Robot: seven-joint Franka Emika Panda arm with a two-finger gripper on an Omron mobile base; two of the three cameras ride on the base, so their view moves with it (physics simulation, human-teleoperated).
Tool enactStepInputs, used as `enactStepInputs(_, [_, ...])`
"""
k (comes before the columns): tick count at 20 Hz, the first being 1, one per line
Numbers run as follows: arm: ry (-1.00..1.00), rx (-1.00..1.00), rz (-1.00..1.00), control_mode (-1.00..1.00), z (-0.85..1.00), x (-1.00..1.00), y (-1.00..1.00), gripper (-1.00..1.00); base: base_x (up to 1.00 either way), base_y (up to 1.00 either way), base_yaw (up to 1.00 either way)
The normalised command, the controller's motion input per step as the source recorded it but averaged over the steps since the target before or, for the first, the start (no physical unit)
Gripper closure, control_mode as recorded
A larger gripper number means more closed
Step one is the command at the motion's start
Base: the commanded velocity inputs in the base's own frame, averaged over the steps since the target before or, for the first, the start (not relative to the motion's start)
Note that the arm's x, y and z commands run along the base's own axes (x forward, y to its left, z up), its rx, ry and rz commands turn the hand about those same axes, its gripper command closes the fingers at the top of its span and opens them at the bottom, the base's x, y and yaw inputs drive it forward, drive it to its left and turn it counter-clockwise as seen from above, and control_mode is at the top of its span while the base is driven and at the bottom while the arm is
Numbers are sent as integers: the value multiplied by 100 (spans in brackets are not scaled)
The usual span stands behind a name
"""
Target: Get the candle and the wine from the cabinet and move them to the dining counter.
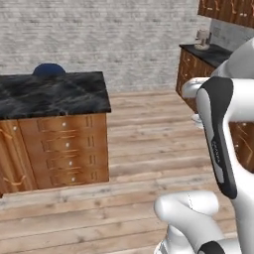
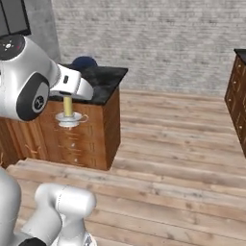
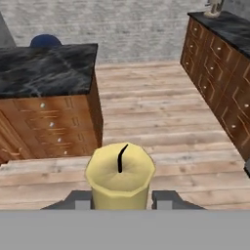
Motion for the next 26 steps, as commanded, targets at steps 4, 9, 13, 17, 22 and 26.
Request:
enactStepInputs(4, [0, 0, 0, 100, 0, 0, 0, 100, 61, -80, -5])
enactStepInputs(9, [0, 0, 0, 100, 0, 0, 0, 100, 94, -37, -12])
enactStepInputs(13, [0, 0, 0, 100, 0, 0, 0, 100, 100, -9, -16])
enactStepInputs(17, [0, 0, 0, 100, 0, 0, 0, 100, 100, -17, -18])
enactStepInputs(22, [0, 0, 0, 100, 0, 0, 0, 100, 100, -24, -17])
enactStepInputs(26, [0, 0, 0, 100, 0, 0, 0, 100, 100, -40, -14])
